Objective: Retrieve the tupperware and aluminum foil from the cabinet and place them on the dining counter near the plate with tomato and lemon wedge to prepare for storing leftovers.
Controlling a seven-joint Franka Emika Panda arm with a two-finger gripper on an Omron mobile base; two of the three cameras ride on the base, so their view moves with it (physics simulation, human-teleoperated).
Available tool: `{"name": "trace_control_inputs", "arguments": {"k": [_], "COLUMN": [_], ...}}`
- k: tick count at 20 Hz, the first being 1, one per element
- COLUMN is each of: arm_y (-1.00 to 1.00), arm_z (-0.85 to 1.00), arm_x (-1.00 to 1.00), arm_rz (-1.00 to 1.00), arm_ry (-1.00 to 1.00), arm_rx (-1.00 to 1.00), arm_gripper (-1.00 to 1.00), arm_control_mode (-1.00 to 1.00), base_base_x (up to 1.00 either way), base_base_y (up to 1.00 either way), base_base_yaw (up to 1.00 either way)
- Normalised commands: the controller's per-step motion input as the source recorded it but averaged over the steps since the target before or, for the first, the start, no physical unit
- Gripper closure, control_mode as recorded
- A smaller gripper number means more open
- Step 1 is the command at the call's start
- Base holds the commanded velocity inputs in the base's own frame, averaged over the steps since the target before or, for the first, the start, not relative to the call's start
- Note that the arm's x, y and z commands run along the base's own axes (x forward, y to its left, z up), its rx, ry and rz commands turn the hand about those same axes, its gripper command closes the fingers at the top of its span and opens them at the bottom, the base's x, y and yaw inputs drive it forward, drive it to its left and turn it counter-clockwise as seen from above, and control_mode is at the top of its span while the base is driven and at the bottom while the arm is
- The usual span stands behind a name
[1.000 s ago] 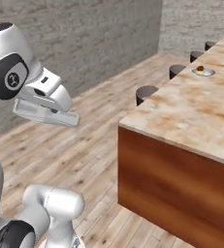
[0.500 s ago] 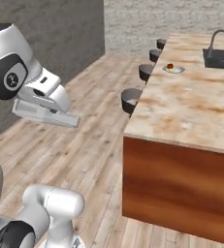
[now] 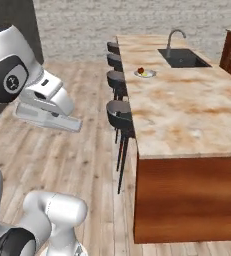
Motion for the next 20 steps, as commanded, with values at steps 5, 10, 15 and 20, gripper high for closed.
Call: {"name": "trace_control_inputs", "arguments": {"k": [5, 10, 15, 20], "arm_y": [0.00, 0.00, 0.00, 0.00], "arm_z": [0.00, 0.00, 0.00, 0.00], "arm_x": [0.00, 0.00, 0.00, 0.00], "arm_rz": [0.00, 0.00, 0.00, 0.00], "arm_ry": [0.00, 0.00, 0.00, 0.00], "arm_rx": [0.00, 0.00, 0.00, 0.00], "arm_gripper": [1.00, 1.00, 1.00, 1.00], "arm_control_mode": [1.00, 1.00, 1.00, 1.00], "base_base_x": [0.77, 0.73, 0.71, 0.66], "base_base_y": [1.00, 1.00, 1.00, 1.00], "base_base_yaw": [-0.56, -0.54, -0.51, -0.47]}}
